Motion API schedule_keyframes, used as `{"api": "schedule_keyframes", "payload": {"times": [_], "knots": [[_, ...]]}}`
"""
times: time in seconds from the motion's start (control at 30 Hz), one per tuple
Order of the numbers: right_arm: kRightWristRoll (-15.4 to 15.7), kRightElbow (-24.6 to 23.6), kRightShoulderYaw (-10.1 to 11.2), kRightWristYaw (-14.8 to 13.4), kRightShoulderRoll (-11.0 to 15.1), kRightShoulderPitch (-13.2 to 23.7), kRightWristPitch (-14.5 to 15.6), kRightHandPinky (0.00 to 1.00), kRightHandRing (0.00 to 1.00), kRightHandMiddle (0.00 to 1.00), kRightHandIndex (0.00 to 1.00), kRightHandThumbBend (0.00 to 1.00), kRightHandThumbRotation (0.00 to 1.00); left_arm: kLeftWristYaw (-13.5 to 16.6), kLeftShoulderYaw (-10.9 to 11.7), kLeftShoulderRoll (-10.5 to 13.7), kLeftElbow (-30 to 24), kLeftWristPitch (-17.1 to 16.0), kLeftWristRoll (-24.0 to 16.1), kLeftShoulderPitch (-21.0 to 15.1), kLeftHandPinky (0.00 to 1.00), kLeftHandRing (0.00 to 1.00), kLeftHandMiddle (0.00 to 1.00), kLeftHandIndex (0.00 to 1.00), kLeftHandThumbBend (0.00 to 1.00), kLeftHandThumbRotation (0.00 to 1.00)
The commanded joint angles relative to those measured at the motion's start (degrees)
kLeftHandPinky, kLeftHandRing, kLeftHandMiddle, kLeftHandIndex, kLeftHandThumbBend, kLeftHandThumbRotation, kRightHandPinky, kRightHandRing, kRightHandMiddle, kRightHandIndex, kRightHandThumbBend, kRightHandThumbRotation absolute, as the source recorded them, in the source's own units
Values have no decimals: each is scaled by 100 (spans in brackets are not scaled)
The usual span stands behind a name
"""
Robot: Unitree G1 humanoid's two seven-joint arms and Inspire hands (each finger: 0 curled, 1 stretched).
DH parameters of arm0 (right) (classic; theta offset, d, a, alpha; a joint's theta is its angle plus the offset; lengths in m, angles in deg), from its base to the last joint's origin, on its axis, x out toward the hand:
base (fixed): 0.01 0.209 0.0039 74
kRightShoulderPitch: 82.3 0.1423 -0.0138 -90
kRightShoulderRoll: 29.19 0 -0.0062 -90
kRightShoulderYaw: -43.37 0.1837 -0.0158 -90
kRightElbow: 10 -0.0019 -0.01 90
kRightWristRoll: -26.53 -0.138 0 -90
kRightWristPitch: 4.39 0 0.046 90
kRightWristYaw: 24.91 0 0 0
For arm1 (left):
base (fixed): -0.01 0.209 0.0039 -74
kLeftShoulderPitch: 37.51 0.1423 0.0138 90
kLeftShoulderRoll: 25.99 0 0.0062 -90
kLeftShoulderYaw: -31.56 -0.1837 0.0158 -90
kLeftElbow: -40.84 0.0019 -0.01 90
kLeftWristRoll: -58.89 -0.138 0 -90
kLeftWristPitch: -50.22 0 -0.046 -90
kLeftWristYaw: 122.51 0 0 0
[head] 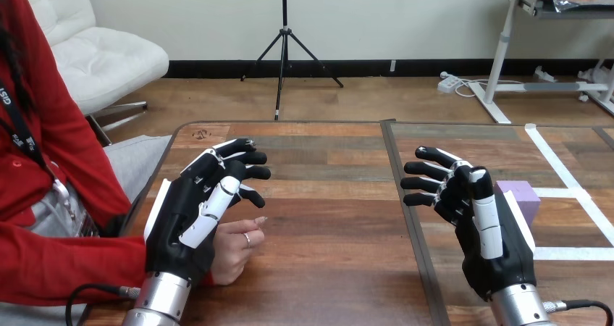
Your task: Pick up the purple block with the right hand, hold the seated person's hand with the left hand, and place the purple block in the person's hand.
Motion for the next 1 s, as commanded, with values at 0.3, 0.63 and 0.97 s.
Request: {"api": "schedule_keyframes", "payload": {"times": [0.3,0.63,0.97], "knots": [[30,-67,-10,-12,68,493,4,61,68,72,74,81,94,-2,24,-4,-59,-62,5,-310,39,63,66,67,48,45],[68,-128,-23,-71,85,509,82,60,68,71,74,82,91,16,4,0,-69,-74,-25,-323,40,62,66,65,50,45],[105,-196,-40,-114,92,501,130,60,67,70,73,81,90,-24,0,-13,-70,-23,9,-337,39,62,65,63,48,45]]}}
